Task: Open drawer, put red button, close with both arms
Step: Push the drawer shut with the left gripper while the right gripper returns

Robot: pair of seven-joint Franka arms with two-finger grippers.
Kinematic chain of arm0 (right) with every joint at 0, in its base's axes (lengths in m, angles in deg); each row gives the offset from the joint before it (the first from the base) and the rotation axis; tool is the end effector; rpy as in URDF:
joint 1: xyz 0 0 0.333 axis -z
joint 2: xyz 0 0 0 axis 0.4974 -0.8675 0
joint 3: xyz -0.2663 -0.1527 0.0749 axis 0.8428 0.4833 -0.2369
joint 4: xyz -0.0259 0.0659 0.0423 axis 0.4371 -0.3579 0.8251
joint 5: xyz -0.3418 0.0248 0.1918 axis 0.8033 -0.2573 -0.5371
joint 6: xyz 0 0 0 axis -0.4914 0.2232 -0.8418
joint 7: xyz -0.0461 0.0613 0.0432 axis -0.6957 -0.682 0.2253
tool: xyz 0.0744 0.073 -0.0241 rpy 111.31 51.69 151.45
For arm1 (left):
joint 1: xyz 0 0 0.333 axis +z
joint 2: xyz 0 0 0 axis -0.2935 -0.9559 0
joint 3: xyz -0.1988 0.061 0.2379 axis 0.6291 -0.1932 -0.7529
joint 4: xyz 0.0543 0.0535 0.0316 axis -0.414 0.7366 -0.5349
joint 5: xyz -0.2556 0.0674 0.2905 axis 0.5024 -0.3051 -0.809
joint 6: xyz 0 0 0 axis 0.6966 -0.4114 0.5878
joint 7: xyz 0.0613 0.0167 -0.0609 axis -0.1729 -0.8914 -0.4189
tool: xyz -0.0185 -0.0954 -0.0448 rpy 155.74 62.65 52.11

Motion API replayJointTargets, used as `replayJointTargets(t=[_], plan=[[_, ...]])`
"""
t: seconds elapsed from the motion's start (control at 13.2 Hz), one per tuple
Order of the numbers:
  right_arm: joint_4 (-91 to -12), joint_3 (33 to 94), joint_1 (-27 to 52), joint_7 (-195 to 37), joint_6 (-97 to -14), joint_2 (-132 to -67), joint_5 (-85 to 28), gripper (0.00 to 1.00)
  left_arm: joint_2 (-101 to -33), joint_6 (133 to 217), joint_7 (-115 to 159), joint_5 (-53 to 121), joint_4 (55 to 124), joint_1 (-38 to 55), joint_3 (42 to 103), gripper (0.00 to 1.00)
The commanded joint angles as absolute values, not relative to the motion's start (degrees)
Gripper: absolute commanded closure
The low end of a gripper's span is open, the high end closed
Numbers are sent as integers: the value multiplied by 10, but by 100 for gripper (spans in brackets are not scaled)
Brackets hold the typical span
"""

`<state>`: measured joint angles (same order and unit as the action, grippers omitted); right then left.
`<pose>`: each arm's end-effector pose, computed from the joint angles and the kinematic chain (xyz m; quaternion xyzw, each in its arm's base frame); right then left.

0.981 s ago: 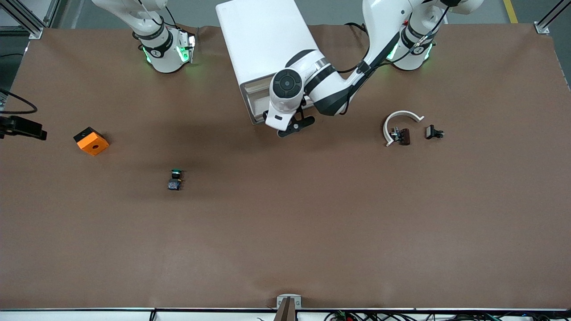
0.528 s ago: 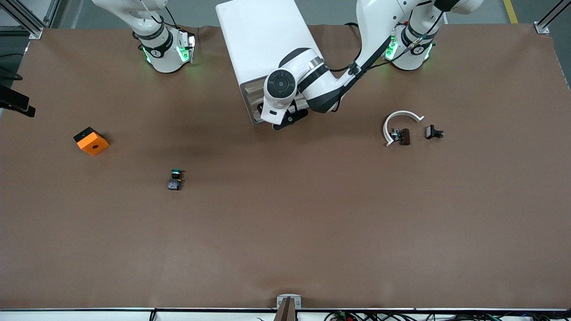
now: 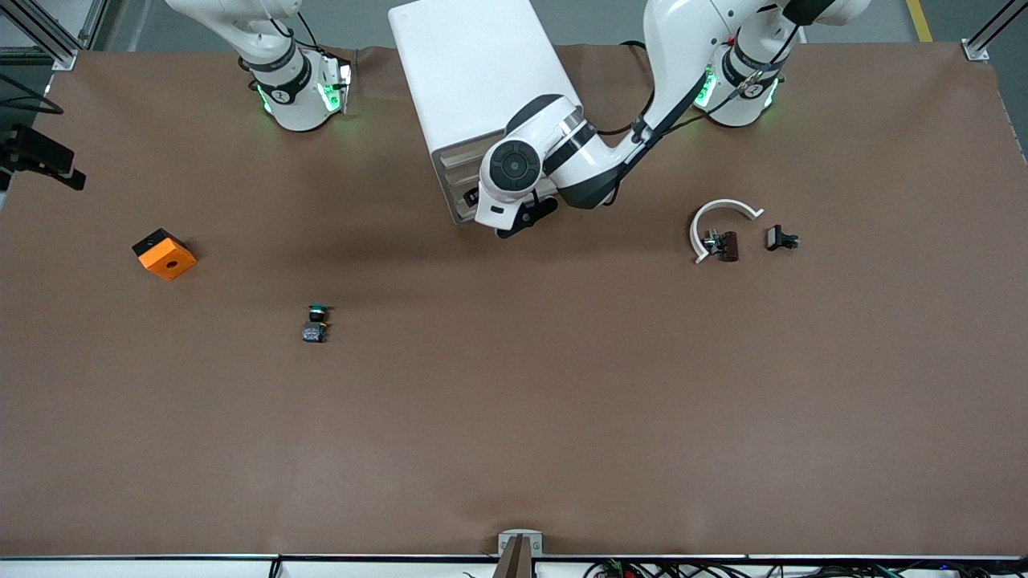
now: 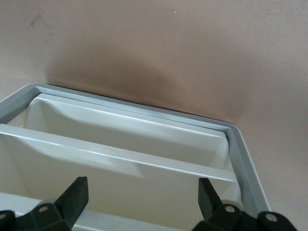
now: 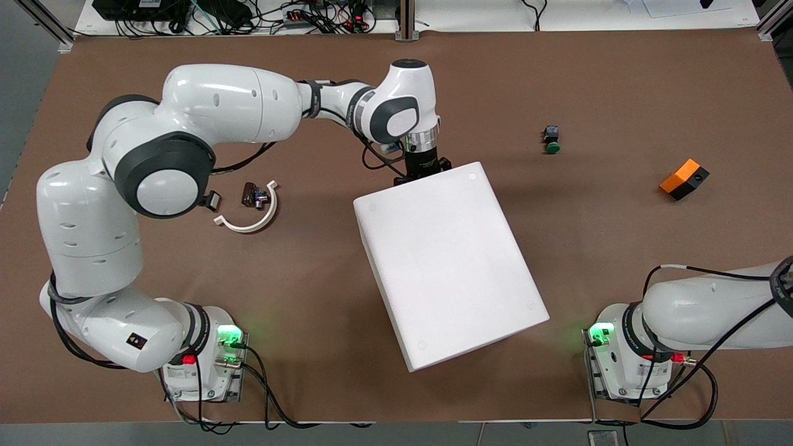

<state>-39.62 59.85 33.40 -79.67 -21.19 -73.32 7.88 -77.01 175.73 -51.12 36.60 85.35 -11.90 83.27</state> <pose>0.5192 -0.0475 0.6649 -0.9996 0.0088 0.0249 0.0072 0.3727 -0.5455 0.2706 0.9336 0.2604 -0.2460 0.0007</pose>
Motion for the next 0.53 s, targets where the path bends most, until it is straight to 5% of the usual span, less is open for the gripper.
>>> replayJointTargets(t=[0.0,0.45], plan=[[-456,595,343,-796,-238,-687,67,0,-775,1753,-521,389,849,-120,842,0],[-457,595,343,-796,-258,-686,65,0,-768,1750,-514,354,820,-64,829,0]])
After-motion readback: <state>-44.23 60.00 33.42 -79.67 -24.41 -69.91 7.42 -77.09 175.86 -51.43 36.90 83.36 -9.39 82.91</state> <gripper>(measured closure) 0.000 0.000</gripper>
